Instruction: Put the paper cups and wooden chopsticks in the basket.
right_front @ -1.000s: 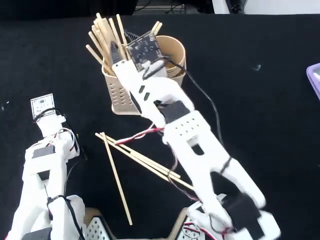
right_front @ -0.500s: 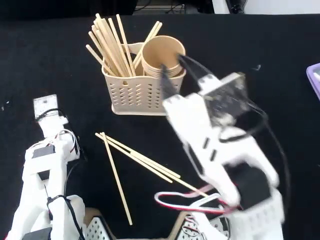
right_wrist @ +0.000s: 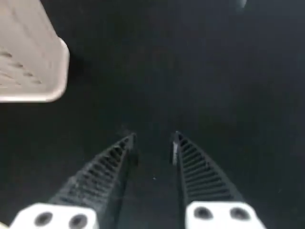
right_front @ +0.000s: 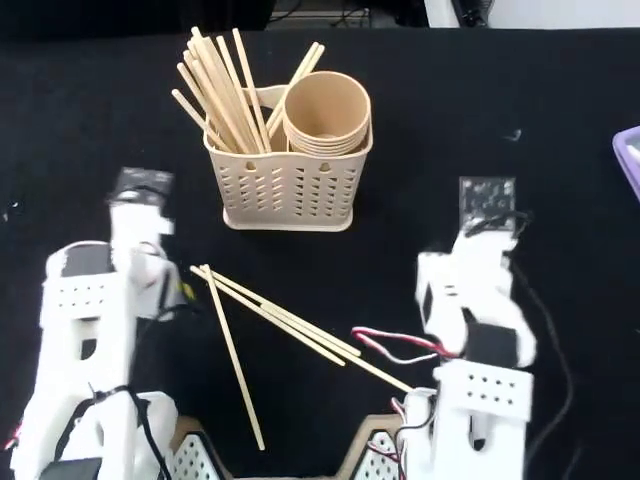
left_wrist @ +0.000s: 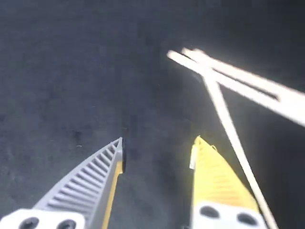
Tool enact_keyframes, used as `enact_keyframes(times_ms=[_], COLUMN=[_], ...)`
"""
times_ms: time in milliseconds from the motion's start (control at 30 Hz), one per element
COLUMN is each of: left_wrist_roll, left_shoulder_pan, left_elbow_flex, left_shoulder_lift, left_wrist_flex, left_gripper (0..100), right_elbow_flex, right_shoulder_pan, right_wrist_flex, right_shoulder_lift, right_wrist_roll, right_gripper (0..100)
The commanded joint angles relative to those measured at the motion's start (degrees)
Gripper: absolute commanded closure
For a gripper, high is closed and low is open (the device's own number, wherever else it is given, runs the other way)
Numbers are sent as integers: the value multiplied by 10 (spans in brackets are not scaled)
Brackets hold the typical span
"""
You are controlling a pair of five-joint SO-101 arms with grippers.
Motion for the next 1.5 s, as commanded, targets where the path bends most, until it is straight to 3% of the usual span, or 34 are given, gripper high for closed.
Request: enact_keyframes(times_ms=[0, 133, 267, 367, 467, 567, 900, 1067, 1167, 1467], left_wrist_roll=[-32, 20, 160, 258, 300, 310, 306, 306, 306, 306], left_shoulder_pan=[92, 160, 209, 228, 225, 202, 175, 177, 177, 177], left_elbow_flex=[-39, -19, 1, 39, 96, 133, 171, 183, 187, 93], left_shoulder_lift=[1, 2, 2, 2, 2, 2, 2, 7, 41, 161], left_wrist_flex=[42, 40, 19, -40, -126, -164, -167, -222, -258, -185], left_gripper=[755, 755, 753, 752, 755, 755, 755, 855, 861, 876], right_elbow_flex=[77, 109, 132, 133, 135, 135, 135, 135, 135, 136], right_shoulder_pan=[15, 39, 40, 39, 39, 39, 39, 39, 39, 39], right_wrist_flex=[-98, -140, -164, -164, -164, -164, -164, -164, -164, -164], right_shoulder_lift=[-10, -10, -10, -10, -10, -10, -10, -10, -10, -10], right_wrist_roll=[-3, -3, 1, 2, 2, 2, 2, 2, 2, 2], right_gripper=[878, 880, 880, 880, 880, 880, 879, 879, 879, 879])
